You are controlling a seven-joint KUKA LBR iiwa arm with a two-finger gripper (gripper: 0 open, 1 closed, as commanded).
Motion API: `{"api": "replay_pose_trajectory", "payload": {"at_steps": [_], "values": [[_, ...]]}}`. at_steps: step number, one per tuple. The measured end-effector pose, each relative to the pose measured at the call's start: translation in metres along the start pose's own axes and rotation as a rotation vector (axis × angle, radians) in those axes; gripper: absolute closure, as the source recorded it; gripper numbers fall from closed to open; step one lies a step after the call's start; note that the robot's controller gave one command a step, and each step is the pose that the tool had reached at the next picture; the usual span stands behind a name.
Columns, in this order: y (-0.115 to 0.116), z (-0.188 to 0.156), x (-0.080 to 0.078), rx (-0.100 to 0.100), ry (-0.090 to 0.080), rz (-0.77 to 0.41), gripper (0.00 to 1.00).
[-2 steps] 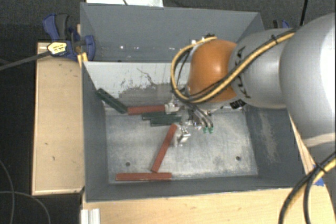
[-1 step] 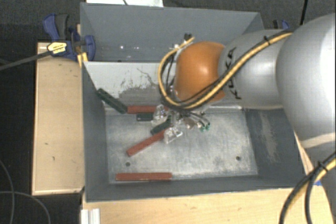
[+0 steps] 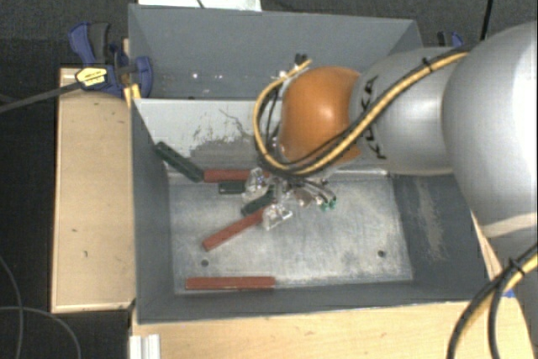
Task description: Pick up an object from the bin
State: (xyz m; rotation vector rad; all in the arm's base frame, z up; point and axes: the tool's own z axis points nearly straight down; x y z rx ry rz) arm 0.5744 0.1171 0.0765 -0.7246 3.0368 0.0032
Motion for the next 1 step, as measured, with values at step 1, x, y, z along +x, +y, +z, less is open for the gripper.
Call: {"api": "replay_pose_trajectory", "payload": {"at_steps": [1], "values": [[0.0074, -0.1481, 0.0059, -0.002, 0.015, -0.069, 1.0]]}}
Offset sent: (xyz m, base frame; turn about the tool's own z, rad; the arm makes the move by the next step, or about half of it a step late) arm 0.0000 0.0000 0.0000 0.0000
